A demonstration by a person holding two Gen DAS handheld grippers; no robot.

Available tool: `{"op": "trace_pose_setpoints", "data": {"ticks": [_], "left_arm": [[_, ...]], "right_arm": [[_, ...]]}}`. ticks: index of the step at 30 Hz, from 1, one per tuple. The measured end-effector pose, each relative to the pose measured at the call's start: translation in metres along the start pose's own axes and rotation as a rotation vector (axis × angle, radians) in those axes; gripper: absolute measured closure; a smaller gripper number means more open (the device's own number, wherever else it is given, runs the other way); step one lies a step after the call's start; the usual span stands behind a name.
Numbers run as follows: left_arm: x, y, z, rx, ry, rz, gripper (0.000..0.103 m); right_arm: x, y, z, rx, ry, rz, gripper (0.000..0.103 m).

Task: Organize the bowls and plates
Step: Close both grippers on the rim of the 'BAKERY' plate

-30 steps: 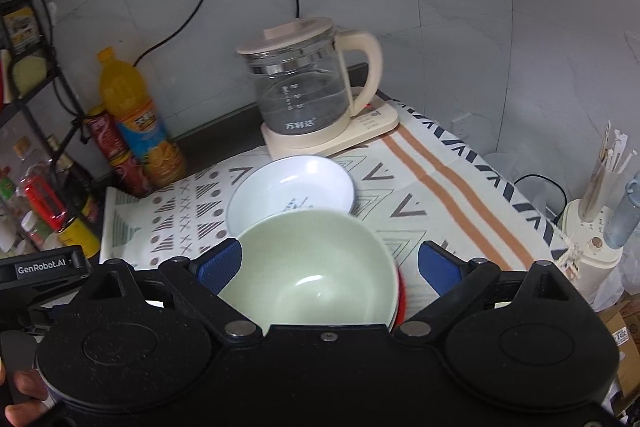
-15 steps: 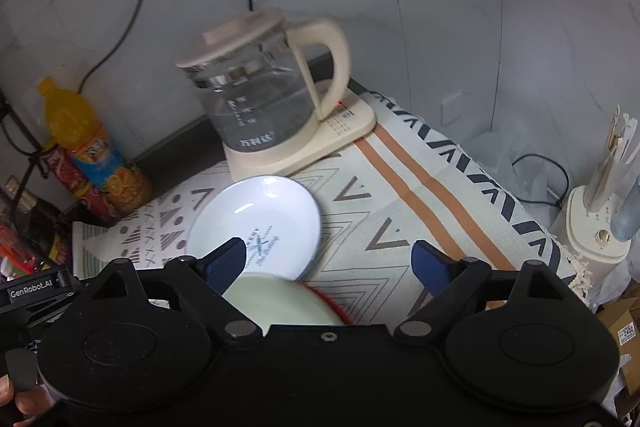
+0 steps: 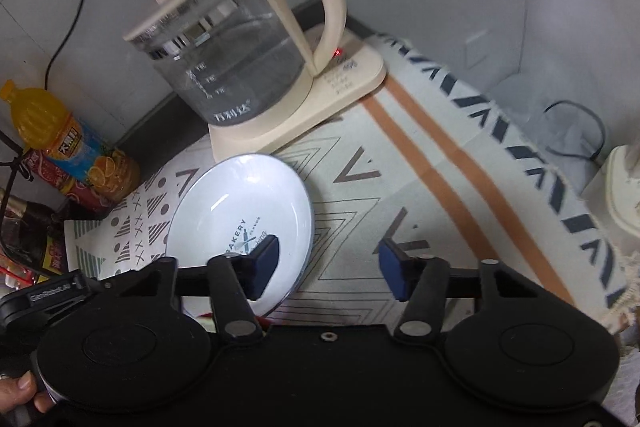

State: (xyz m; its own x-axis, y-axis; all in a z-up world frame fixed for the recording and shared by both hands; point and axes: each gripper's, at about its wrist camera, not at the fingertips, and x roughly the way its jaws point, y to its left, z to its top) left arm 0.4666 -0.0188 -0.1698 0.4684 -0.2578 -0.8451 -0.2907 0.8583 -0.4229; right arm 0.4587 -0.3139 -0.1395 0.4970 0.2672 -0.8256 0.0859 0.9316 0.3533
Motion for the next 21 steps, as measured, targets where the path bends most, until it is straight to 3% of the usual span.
{"op": "trace_pose_setpoints", "data": {"ticks": [4,13,21], "left_arm": [[0.016,-0.001,0.004,-0.017,0.031,0.012,0.072],[0.039,-0.001,0.007,-0.038,0.065,0.026,0.083],[0.053,-0.002,0.004,-0.044,0.087,0.023,0.091]], "right_arm": [[0.021,-0.003,0.011,0.003,0.066,0.036,0.061],[0.064,-0.005,0.027,-0.019,0.193,0.094,0.07],[0.089,-0.007,0.032,-0.069,0.251,0.119,0.079]]}}
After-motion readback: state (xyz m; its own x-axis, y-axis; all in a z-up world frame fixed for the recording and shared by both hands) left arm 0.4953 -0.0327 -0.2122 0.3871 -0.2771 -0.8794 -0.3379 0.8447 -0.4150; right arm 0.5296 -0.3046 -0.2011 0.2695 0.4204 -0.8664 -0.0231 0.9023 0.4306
